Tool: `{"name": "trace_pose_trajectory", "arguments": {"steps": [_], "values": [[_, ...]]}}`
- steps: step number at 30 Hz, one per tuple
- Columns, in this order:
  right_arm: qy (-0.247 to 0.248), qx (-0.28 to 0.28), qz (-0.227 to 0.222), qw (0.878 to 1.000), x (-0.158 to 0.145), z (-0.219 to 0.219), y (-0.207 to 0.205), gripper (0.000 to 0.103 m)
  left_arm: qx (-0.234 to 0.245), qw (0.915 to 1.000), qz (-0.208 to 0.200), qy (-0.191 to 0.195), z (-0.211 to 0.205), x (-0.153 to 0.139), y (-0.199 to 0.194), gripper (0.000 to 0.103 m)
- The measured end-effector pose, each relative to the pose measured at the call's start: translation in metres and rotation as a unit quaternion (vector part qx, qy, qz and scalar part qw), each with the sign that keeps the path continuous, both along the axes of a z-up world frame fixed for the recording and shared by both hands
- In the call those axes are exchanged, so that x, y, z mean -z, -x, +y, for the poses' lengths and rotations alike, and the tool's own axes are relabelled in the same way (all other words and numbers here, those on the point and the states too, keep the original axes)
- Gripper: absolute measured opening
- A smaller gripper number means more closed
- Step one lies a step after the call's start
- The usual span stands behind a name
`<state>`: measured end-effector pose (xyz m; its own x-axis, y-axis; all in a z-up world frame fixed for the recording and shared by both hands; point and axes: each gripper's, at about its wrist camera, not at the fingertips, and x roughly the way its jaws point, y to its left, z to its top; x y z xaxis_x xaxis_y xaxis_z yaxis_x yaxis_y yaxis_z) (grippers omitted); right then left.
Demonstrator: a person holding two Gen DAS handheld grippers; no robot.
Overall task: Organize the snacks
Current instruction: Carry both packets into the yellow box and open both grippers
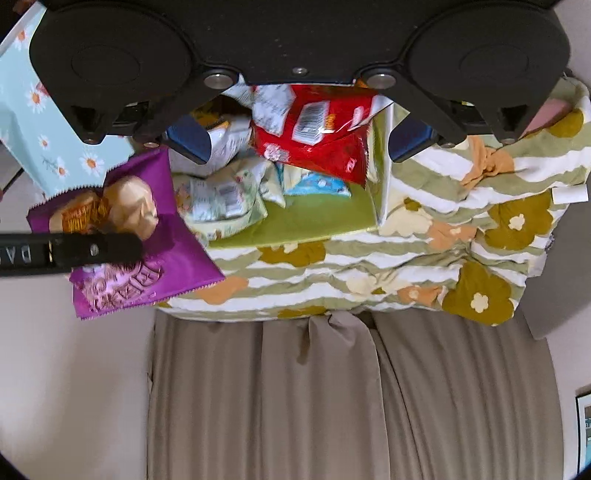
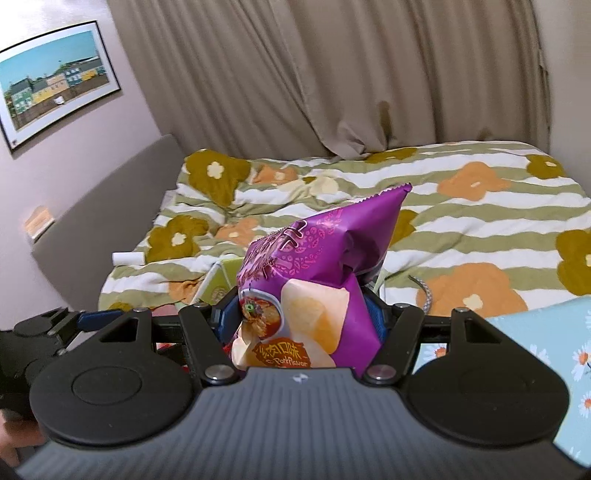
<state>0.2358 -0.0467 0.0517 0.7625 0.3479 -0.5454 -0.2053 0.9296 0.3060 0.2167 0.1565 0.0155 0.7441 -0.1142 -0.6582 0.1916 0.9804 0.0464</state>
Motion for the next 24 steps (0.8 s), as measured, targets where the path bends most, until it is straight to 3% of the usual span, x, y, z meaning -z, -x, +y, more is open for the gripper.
{"name": "trace_pose_trajectory", "arguments": {"steps": [6,14,17,19,24], "values": [[0.011,0.001,0.005,1.0,-0.002,0.015,-0.007,0.081,-0.008,0.9999,-0.002,0.009,0.012,-0.003,0.004,0.103],[0.004,-0.04,0.001,0.999,-0.004,0.046,-0.042,0.082,-0.036,0.9993,-0.002,0.004,0.028,-0.006,-0.002,0.103],[0.0,-0.058,0.003,0.998,-0.002,0.061,-0.055,0.086,-0.048,0.9988,0.0,0.005,0.033,-0.004,-0.007,0.103],[-0.003,-0.069,0.006,0.998,0.003,0.069,-0.063,0.103,-0.051,0.9986,0.005,0.009,0.035,-0.002,-0.009,0.103],[-0.004,-0.08,0.001,0.997,0.011,0.075,-0.06,0.103,-0.056,0.9983,0.013,0.008,0.036,0.006,-0.01,0.103]]}}
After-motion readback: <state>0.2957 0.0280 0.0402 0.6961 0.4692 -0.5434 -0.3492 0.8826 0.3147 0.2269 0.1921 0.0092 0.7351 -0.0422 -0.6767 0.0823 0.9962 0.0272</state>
